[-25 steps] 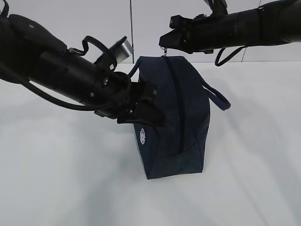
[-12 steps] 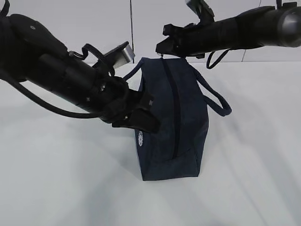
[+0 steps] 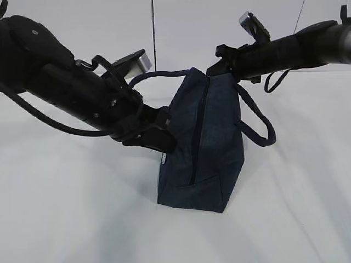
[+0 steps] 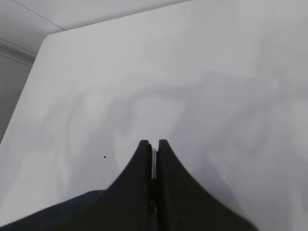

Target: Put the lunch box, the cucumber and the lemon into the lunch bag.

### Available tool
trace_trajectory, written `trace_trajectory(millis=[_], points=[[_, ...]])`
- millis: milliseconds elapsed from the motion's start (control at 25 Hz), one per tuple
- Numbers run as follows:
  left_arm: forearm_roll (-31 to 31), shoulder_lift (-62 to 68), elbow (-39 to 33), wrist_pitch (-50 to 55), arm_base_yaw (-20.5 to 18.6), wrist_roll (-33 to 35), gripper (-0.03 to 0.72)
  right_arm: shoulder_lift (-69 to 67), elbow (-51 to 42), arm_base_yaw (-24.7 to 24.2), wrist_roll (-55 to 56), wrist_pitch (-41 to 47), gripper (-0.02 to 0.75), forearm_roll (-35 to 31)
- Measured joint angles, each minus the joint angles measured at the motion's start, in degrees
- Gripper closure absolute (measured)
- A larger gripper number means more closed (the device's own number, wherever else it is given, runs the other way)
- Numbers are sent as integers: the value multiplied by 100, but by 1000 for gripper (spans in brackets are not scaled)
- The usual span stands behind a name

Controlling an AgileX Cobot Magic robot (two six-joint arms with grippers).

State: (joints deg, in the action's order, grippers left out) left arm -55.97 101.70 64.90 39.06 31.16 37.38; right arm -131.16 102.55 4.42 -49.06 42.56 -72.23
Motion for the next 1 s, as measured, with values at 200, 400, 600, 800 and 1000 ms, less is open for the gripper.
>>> trace_trajectory(millis=[200, 400, 600, 800, 1000], points=[[3, 0, 0, -69, -169, 0, 692, -76, 24, -51, 0, 17, 731, 414], [12, 0, 0, -127, -361, 0, 692, -139, 73, -51, 0, -93, 731, 598], [25, 0, 0, -174, -611, 0, 692, -289, 108, -74, 14, 36, 731, 750], [44, 0, 0, -554, -981, 13, 692, -304, 191, -107, 14, 349, 731, 1240], [80, 0, 0, -1373, -1304, 26, 692, -304, 394, -107, 28, 958, 731, 1500]])
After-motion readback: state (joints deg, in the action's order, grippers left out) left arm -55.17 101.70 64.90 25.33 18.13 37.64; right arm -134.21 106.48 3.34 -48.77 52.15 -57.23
